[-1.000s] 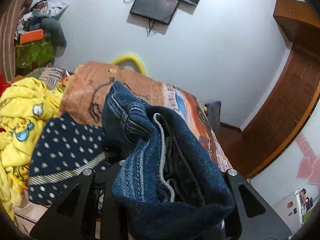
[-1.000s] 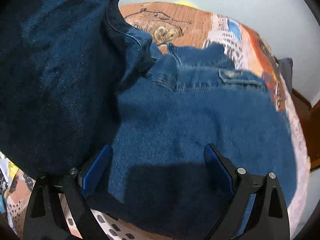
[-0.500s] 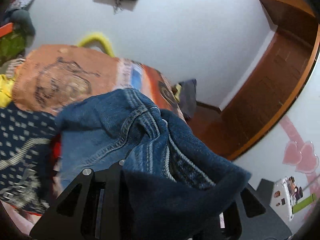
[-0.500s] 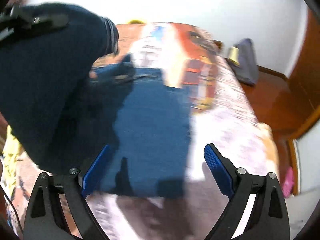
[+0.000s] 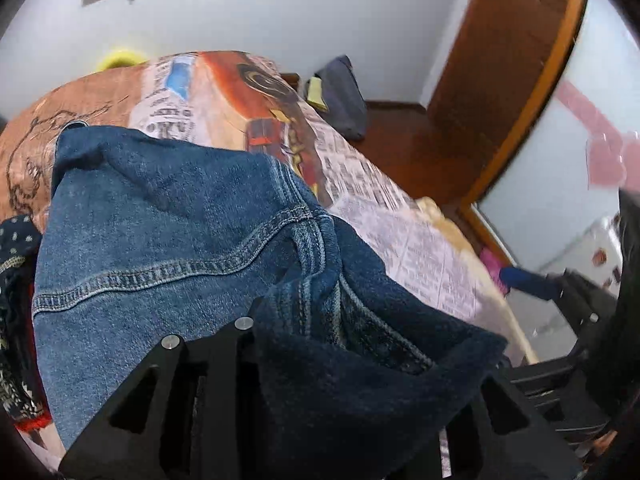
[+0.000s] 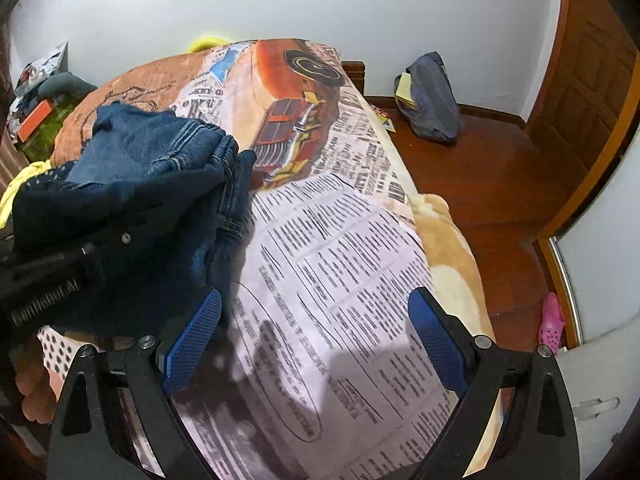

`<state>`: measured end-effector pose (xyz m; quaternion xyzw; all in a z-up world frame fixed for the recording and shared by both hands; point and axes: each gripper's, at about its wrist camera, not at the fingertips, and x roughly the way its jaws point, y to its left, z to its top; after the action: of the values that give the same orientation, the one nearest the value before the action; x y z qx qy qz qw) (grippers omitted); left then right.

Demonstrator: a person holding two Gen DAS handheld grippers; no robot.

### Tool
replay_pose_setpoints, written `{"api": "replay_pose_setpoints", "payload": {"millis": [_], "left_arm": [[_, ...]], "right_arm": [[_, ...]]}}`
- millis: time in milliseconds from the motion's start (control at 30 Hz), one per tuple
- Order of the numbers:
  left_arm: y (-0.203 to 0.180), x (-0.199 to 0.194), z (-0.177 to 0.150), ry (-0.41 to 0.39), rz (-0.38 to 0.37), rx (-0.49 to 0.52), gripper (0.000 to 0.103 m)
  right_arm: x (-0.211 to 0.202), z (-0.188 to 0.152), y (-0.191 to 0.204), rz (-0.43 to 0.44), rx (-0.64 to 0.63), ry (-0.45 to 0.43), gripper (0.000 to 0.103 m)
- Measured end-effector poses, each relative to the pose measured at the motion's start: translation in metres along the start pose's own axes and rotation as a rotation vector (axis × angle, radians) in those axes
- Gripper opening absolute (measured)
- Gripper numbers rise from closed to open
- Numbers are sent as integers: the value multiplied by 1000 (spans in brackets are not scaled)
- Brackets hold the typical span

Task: Fold large clothes

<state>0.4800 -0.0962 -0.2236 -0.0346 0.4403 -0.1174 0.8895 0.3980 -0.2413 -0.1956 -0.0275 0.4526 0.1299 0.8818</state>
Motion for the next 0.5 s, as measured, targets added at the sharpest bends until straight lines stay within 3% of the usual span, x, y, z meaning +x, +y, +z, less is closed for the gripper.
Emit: {"api": "replay_pose_setpoints", "payload": {"millis": [133,300,367,500], "left_arm": [[4,-2,-2,27,-79,-44,28],[2,-2,-4,51,-83,-64,29],[-5,-3,-7,69,-85,-34,43],[-20,-18,-11,67,-72,28,53]], "right_arm": [[2,-7,-1,-14,-10,14,93],[0,-15,-6,-24,0,29,93],[-2,-17,-7,-27,3,30,93],[-8,-20,-7,-28,2,31,93]]}}
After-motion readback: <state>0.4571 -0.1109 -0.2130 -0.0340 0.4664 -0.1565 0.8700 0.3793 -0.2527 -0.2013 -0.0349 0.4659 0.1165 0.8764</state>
